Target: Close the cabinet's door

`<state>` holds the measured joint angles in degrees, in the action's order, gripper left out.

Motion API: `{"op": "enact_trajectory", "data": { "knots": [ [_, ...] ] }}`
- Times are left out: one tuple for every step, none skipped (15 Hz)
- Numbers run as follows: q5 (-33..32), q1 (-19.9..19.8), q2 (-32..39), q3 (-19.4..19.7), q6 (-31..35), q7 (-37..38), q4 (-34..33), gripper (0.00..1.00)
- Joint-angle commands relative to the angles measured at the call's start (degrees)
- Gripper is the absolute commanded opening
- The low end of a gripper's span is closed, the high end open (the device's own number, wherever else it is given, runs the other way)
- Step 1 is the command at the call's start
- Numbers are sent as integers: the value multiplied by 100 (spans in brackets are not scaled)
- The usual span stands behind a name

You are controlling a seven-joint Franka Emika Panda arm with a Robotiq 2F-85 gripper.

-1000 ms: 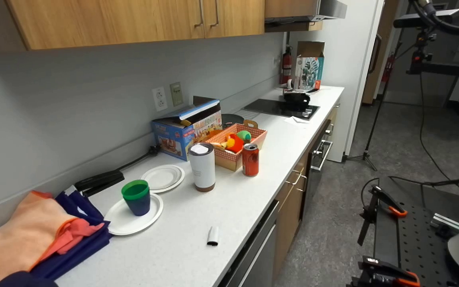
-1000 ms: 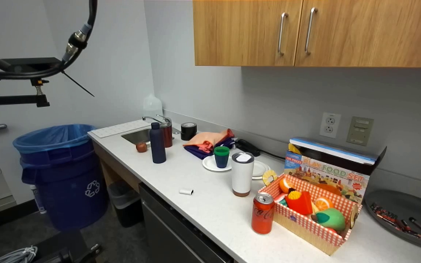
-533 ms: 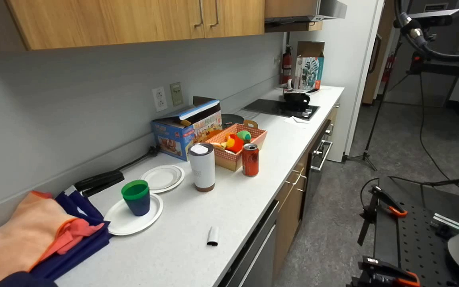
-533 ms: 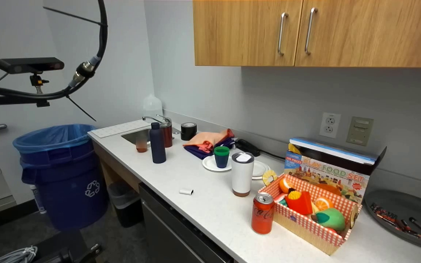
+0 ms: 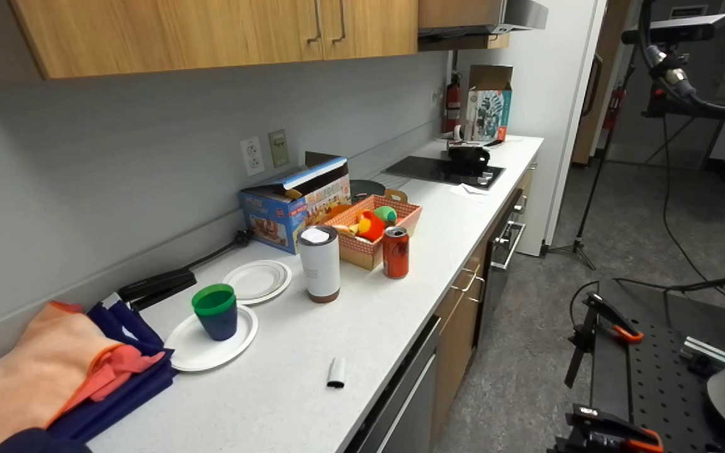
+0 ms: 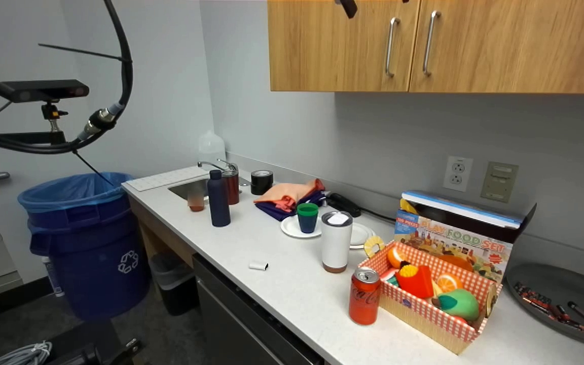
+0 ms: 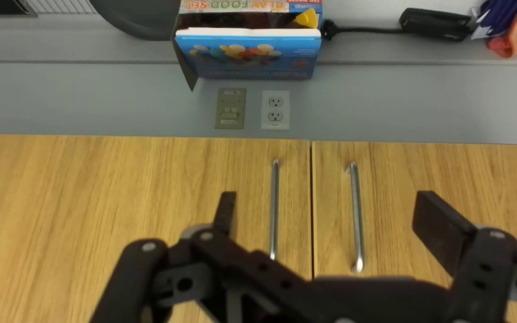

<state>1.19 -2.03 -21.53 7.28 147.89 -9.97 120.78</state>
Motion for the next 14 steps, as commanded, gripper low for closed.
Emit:
{"op": "enact_trajectory", "data": {
  "knots": [
    [-4, -29, -148, 4, -12, 38, 133, 100],
    [-10, -61, -317, 15, -12, 54, 285, 100],
    [-14, -82, -453, 23, -11, 57, 401, 100],
    [-18, -93, -547, 28, -21, 60, 473, 100],
    [-19, -94, -598, 28, -20, 61, 520, 100],
    [-19, -94, -617, 27, -20, 64, 544, 100],
    [-19, -94, -617, 26, -20, 66, 548, 100],
    [-19, -94, -616, 27, -20, 66, 549, 100],
    [-19, -95, -615, 26, -20, 67, 550, 100],
    [-19, -95, -615, 26, -20, 69, 550, 100],
    [-18, -95, -615, 26, -20, 69, 550, 100],
    [-18, -95, -615, 26, -20, 69, 550, 100],
    [-18, -95, -615, 26, -20, 70, 550, 100],
    [-18, -95, -615, 26, -20, 70, 550, 100]
  ]
}}
